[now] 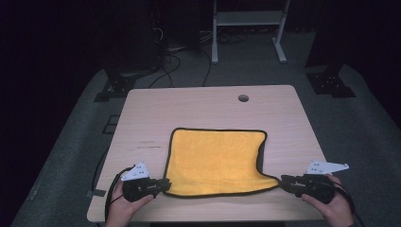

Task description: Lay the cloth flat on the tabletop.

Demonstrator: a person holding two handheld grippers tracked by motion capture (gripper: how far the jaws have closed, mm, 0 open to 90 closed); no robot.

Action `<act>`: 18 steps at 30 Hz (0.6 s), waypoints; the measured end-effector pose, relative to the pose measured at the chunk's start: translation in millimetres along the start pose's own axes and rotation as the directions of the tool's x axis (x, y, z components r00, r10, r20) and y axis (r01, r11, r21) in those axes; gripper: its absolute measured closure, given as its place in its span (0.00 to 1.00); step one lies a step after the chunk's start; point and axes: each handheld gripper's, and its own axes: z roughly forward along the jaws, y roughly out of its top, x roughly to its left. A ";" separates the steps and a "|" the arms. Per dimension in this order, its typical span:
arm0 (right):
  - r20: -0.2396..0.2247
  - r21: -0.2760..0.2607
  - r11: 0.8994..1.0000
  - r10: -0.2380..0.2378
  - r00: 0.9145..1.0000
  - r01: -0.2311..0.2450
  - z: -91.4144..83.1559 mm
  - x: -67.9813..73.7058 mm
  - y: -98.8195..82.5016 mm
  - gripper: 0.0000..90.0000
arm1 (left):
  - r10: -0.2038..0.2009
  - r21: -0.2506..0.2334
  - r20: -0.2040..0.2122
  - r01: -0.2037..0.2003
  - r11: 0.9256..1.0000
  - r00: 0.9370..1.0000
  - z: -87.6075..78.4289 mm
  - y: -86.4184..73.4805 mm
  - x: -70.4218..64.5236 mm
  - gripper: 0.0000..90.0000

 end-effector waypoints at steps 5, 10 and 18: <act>-0.014 -0.041 0.999 -0.008 1.000 0.008 -2.1 1.1 8.0 0.65 | 0.000 -0.024 -0.028 -0.001 1.000 1.000 -1.7 7.9 5.4 0.67; -0.020 -0.081 0.997 -0.015 1.000 0.014 -5.3 3.2 17.4 0.63 | 0.000 -0.008 -0.056 -0.001 1.000 0.998 7.2 14.9 13.6 0.63; 0.008 -0.077 0.997 -0.023 1.000 0.024 5.8 0.2 29.8 0.61 | -0.005 0.022 -0.090 0.007 1.000 0.996 28.9 24.2 26.6 0.56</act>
